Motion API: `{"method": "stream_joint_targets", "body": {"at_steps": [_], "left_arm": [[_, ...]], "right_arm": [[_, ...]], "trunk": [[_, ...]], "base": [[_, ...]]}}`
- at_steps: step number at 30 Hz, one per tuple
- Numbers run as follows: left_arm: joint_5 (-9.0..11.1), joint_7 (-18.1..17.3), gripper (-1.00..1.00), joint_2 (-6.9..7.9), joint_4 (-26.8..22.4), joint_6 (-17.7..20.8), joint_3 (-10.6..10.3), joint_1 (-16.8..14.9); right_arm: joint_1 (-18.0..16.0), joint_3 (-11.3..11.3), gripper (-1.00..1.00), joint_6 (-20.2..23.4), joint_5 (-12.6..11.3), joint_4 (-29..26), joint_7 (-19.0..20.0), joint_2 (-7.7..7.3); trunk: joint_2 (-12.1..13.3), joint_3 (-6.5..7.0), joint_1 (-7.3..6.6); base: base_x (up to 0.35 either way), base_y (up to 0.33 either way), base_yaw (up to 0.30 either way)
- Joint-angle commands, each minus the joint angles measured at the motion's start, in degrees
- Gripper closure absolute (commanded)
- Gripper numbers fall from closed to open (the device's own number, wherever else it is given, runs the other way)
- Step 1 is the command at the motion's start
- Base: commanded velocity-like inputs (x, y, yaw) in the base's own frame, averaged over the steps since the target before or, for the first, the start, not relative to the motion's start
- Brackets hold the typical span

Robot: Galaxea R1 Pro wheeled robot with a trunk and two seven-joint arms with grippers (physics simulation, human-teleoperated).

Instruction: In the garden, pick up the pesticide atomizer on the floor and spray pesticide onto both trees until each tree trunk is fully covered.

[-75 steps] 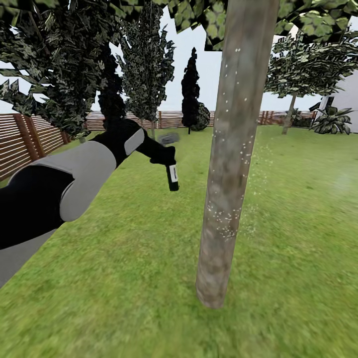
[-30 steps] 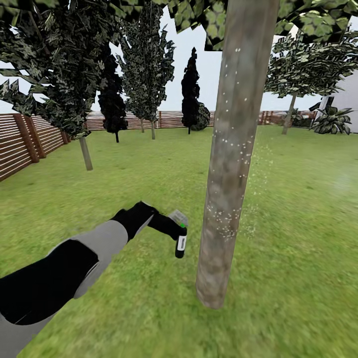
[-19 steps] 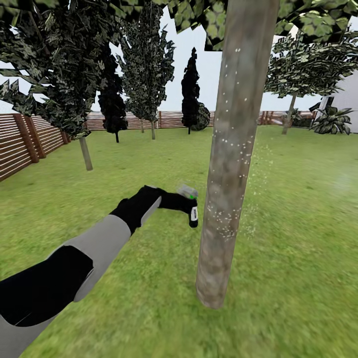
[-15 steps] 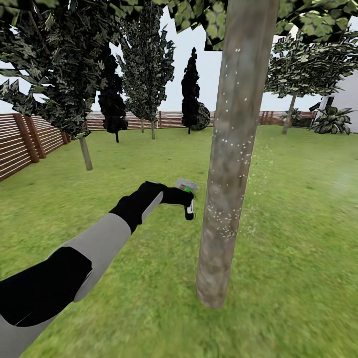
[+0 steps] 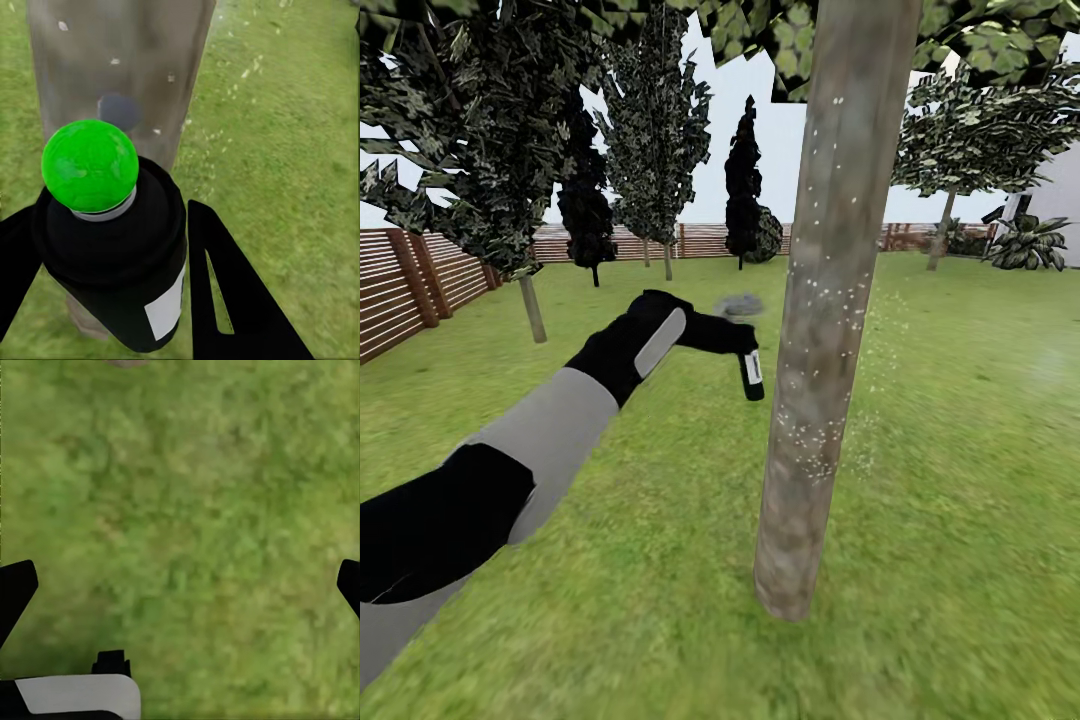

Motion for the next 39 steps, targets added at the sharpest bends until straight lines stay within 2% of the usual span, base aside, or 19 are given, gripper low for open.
{"method": "stream_joint_targets", "body": {"at_steps": [1, 4, 6, 9, 12, 14, 15, 19, 23, 26, 27, 31, 33, 34, 35, 36, 37, 38, 39], "left_arm": [[0.04, -0.02, 1.00, -0.01, 0.01, 0.25, 1.18, -1.12], [0.36, -0.06, 1.00, -0.01, -0.10, 3.08, 3.11, -5.18], [1.34, -0.10, 1.00, -0.01, 0.99, 3.47, 3.63, -5.99], [1.55, -0.34, 1.00, -0.01, 10.36, 0.63, 3.95, -6.18], [1.55, -0.63, 1.00, -0.01, 16.15, -1.97, 3.93, -6.17], [1.55, -1.17, 1.00, -0.01, 17.60, -3.00, 3.82, -6.16], [1.55, -2.12, 1.00, -0.01, 16.17, -3.25, 3.68, -6.18], [1.67, -3.10, 1.00, -0.01, 2.31, -0.56, 3.68, -6.19], [1.89, -3.17, 1.00, -0.01, -3.80, 1.95, 3.90, -6.20], [2.06, -4.36, 1.00, -0.01, -5.55, 3.02, 3.97, -6.20], [2.07, -7.23, 1.00, -0.01, -6.25, 4.72, 3.98, -6.20], [1.95, -12.51, 1.00, -0.01, -7.15, 6.18, 3.91, -6.20], [1.86, -13.19, 1.00, -0.01, -5.36, 6.20, 3.71, -6.20], [1.84, -13.31, 1.00, -0.01, -2.53, 6.08, 3.39, -6.20], [1.80, -13.38, 1.00, -0.01, 0.89, 5.90, 2.15, -6.20], [1.78, -13.45, 1.00, -0.01, 3.46, 5.79, -0.46, -6.19], [1.79, -13.46, 1.00, -0.01, 5.03, 5.69, -4.23, -6.19], [1.79, -13.44, 1.00, -0.01, 6.02, 5.63, -9.39, -6.20], [1.79, -13.43, 1.00, -0.01, 6.42, 5.61, -11.51, -6.16]], "right_arm": [[-0.01, 0.00, -1.00, 0.00, 0.00, 0.00, 0.00, 0.00], [0.00, -0.01, -1.00, 0.00, 0.00, 0.03, 0.00, -0.02], [0.01, -0.01, -1.00, 0.00, 0.00, 0.02, 0.00, -0.07], [0.01, -0.01, -1.00, 0.00, 0.00, 0.02, 0.00, -0.08], [0.01, -0.01, -1.00, 0.00, 0.00, 0.03, 0.00, -0.05], [-0.01, -0.01, -1.00, 0.00, 0.00, 0.01, 0.00, -0.04], [0.00, -0.01, -1.00, 0.00, 0.00, 0.01, 0.00, -0.05], [0.00, -0.01, -1.00, 0.00, 0.00, 0.00, 0.00, -0.08], [0.00, -0.01, -1.00, 0.00, 0.00, 0.01, 0.00, -0.09], [0.01, -0.01, -1.00, 0.00, 0.00, 0.00, 0.00, -0.09], [0.01, -0.01, -1.00, 0.00, 0.00, 0.00, 0.00, -0.09], [0.01, -0.01, -1.00, 0.00, 0.00, 0.00, 0.00, -0.09], [0.01, -0.01, -1.00, 0.00, 0.00, 0.00, 0.00, -0.09], [0.01, -0.01, -1.00, 0.00, 0.00, 0.01, 0.00, -0.09], [0.01, -0.01, -1.00, 0.00, 0.00, 0.01, 0.00, -0.09], [0.01, -0.01, -1.00, 0.00, 0.00, 0.00, 0.00, -0.09], [0.01, -0.01, -1.00, 0.00, 0.00, 0.00, 0.00, -0.09], [0.01, -0.01, -1.00, 0.00, 0.00, 0.02, 0.00, -0.09], [0.01, -0.01, -1.00, 0.00, 0.00, 0.02, 0.00, -0.09]], "trunk": [[-0.01, -0.02, -0.01], [-0.01, -0.02, -0.01], [-0.01, -0.02, -0.01], [-0.01, -0.02, -0.01], [-0.01, -0.02, -0.01], [-0.01, -0.02, -0.01], [-0.01, -0.02, -0.01], [-0.01, -0.02, -0.01], [-0.01, -0.02, -0.01], [-0.01, -0.02, -0.01], [-0.01, -0.02, -0.01], [-0.01, -0.02, -0.01], [-0.01, -0.02, -0.01], [-0.01, -0.02, -0.01], [-0.01, -0.02, -0.01], [-0.01, -0.02, -0.01], [-0.01, -0.02, -0.01], [-0.01, -0.02, -0.01], [-0.01, -0.02, -0.01]], "base": [[0.000, 0.000, 0.000], [0.000, 0.000, 0.000], [0.000, 0.000, 0.000], [0.000, 0.000, 0.000], [0.000, 0.000, 0.000], [0.000, 0.000, 0.000], [0.000, 0.000, 0.000], [0.000, 0.000, 0.000], [0.000, 0.000, 0.000], [0.000, 0.000, 0.000], [0.000, 0.000, 0.000], [0.000, 0.000, 0.000], [0.000, 0.000, 0.000], [0.000, 0.000, 0.000], [0.000, 0.000, 0.000], [0.000, 0.000, 0.000], [0.000, 0.000, 0.000], [0.000, 0.000, 0.000], [0.000, 0.000, 0.000]]}}
